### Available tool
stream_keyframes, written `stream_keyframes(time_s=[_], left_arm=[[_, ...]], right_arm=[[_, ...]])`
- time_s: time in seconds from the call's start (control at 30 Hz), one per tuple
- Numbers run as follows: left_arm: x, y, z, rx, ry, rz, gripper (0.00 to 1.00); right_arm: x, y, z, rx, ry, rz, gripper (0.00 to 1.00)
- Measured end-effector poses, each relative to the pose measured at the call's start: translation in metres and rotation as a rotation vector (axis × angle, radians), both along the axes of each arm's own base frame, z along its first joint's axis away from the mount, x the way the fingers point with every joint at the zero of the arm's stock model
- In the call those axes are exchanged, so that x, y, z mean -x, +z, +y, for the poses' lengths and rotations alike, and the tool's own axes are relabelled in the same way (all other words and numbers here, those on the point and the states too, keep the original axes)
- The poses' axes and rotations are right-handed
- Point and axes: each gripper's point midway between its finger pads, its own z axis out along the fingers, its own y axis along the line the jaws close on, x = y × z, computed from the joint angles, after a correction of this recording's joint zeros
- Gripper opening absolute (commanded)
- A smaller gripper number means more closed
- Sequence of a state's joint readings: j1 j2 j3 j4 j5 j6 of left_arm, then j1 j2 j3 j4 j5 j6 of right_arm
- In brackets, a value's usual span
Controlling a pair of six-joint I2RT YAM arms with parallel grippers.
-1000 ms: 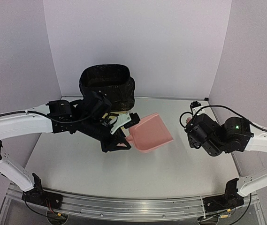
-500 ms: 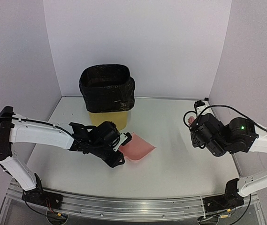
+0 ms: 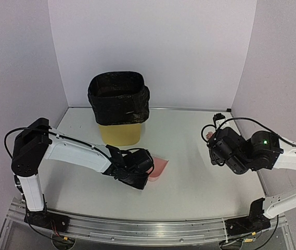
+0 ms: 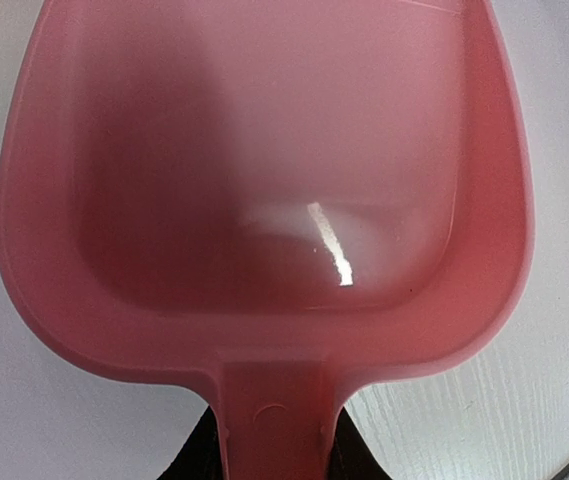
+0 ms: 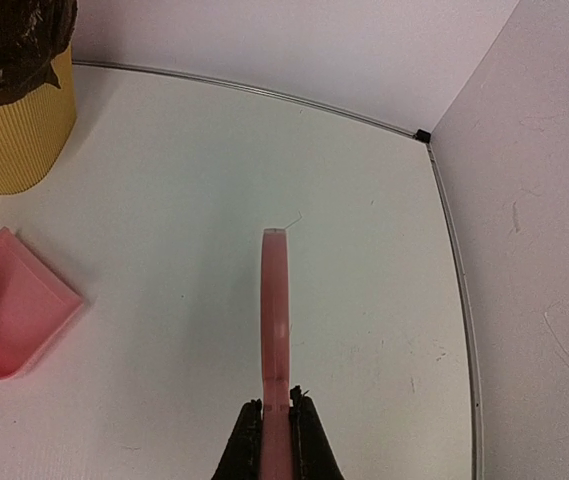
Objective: Sweep away the paper scraps from the table
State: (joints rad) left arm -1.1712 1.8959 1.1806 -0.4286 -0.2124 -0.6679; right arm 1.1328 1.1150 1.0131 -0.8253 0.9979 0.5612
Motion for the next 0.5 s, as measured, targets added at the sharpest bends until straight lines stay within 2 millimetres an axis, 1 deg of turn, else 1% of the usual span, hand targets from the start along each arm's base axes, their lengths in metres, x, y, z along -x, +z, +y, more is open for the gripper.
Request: stream_keyframes(time_s=[0.13,0.3,0.33,0.47,0.5], left_arm=[[-0.003,0.000,-0.004,0.017,0.043,0.004,0.05],[-0.002,-0.011,-0.009,0.005,0.049,0.020,0.06],[-0.002,-0.014,-0.010,0.000,0.048,0.022,0.07],[-0.002,-0.012,-0.013,0.008,0.047,0.018,0.14],[-0.002,-0.013,-0.013,0.008,0.047,0.018,0.21]], right_arm=[[0.000,-0.003,0.001,-0.007,-0.001,0.008,0.00],[0.001,-0.006,0.001,-0.006,-0.002,0.015,0.00],[0.001,-0.007,0.001,-0.005,-0.001,0.018,0.00],[0.002,-0.010,0.002,-0.007,0.004,0.030,0.00],[0.002,-0.011,0.002,-0.006,0.006,0.032,0.00]])
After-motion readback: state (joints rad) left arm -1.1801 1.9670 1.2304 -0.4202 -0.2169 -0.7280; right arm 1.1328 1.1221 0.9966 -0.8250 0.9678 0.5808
